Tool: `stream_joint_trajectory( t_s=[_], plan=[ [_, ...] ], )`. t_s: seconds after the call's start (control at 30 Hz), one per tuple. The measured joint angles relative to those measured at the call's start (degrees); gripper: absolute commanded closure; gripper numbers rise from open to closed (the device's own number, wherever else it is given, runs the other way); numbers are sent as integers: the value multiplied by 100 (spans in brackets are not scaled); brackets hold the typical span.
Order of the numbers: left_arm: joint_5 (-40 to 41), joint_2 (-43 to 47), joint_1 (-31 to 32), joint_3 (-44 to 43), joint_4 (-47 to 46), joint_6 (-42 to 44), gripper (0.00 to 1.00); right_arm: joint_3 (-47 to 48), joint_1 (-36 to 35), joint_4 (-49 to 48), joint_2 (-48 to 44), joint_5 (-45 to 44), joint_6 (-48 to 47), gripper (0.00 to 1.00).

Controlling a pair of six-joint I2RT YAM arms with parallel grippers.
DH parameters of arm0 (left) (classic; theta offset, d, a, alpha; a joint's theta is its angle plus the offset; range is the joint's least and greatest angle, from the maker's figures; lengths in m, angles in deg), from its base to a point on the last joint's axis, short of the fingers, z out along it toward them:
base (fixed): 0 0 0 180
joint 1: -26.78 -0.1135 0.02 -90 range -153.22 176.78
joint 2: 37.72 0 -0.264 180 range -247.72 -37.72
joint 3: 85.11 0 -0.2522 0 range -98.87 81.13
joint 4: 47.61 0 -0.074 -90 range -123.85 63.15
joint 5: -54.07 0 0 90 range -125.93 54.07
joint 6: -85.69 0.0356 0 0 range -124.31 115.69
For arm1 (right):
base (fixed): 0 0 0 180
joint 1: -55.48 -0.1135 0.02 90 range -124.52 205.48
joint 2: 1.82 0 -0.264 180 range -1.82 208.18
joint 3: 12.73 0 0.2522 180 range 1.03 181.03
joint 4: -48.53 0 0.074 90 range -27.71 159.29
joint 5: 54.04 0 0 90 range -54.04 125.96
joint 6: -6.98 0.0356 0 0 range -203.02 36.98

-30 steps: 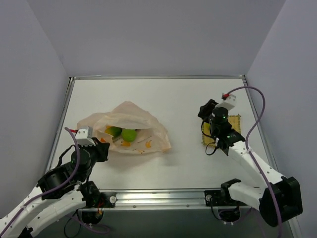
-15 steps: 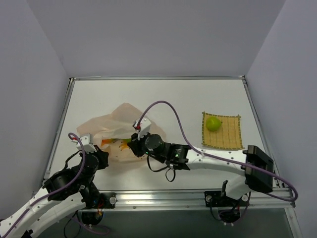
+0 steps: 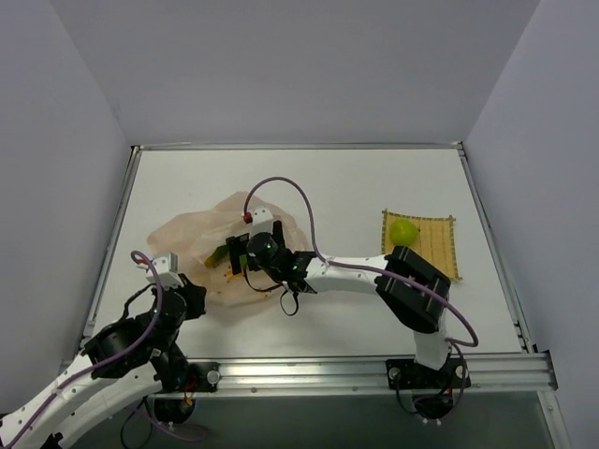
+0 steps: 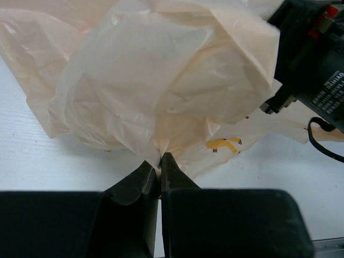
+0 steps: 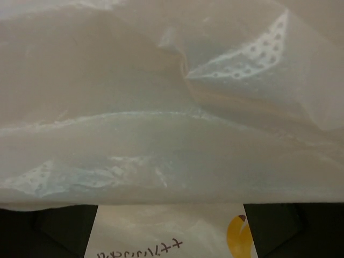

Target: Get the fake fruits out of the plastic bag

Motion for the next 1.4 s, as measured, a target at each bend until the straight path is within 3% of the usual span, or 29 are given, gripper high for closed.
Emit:
stream_joint_trajectory(
  t_s=[0.53,0.6,0.73,0.8,0.93,1.17,1.4],
  plan=[
    [-76,-162,0,0,-483,247,98,787,214,-74,1274,7,284,1],
    [-94,-199,0,0,-527,251,98,837,251,-184,1403,11,284,11],
    [-92,-245,0,0,-540,286,98,813,302,-391,1512,55,256,49],
    [-90,-245,0,0,-542,313,98,684,302,-586,1456,74,232,53],
    [-76,-245,0,0,-566,374,98,-136,186,-699,791,168,87,57],
    [76,-490,0,-28,-1016,678,98,-1462,-221,-758,-1565,833,-22,57],
    [160,-1027,0,-37,-1657,981,98,-1716,-299,-660,-3410,1860,-48,57]
  ],
)
